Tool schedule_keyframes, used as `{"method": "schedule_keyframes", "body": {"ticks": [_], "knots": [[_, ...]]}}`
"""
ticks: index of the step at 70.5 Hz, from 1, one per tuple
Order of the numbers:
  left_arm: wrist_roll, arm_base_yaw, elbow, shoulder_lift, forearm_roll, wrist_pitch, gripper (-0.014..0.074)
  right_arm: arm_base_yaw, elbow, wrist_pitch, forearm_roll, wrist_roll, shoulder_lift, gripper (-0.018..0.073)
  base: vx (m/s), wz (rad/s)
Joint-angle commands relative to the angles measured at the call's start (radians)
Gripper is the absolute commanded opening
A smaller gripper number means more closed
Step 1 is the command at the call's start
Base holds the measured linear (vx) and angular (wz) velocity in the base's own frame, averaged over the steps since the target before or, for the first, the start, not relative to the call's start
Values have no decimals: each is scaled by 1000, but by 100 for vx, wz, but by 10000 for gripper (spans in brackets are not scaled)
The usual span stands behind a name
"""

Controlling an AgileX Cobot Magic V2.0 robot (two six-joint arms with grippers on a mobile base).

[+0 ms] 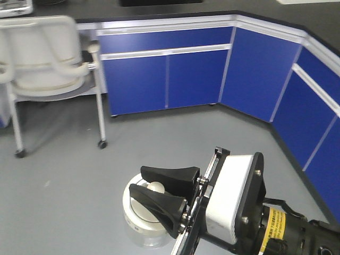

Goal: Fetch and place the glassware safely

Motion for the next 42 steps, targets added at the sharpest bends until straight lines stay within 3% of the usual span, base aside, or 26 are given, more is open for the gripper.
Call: {"method": "schedule_keyframes", "body": {"ticks": [1, 42], "knots": [[0, -5, -22, 12, -7, -65, -7, 0, -27, -102, 14, 2, -26, -3, 29, -57], [0, -5, -22, 12, -7, -65, -7, 0, -27, -102, 14, 2, -26, -3, 22, -70]]}}
